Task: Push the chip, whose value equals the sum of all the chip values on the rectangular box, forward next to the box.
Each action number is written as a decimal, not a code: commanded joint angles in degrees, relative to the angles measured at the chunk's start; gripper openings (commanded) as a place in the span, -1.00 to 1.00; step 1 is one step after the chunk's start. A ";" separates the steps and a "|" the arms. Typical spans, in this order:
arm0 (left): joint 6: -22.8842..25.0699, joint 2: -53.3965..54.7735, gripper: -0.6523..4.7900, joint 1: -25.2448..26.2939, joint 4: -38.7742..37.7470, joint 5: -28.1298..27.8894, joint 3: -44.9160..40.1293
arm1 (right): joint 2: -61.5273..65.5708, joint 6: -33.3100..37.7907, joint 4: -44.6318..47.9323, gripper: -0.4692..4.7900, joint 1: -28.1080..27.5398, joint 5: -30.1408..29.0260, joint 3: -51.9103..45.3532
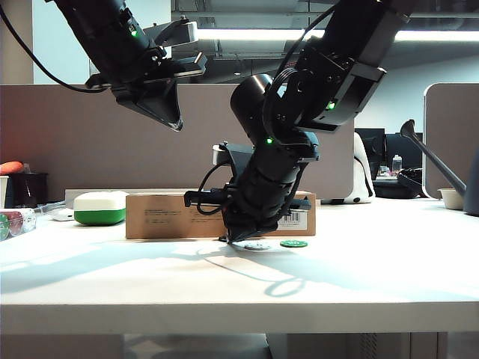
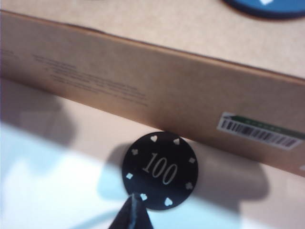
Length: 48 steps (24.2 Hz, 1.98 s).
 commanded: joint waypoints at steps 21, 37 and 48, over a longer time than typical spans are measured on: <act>-0.02 -1.57 -0.78 0.02 0.70 0.02 0.35 | -16.61 0.63 -14.93 -0.84 0.98 6.88 -1.14; -0.02 -13.57 -0.78 0.02 1.40 0.04 -6.16 | -29.75 0.92 -28.81 -0.84 6.64 13.90 -1.27; -0.02 -31.26 -0.78 0.02 0.48 0.02 -20.65 | -35.15 6.56 -40.09 -0.84 20.55 25.31 -1.29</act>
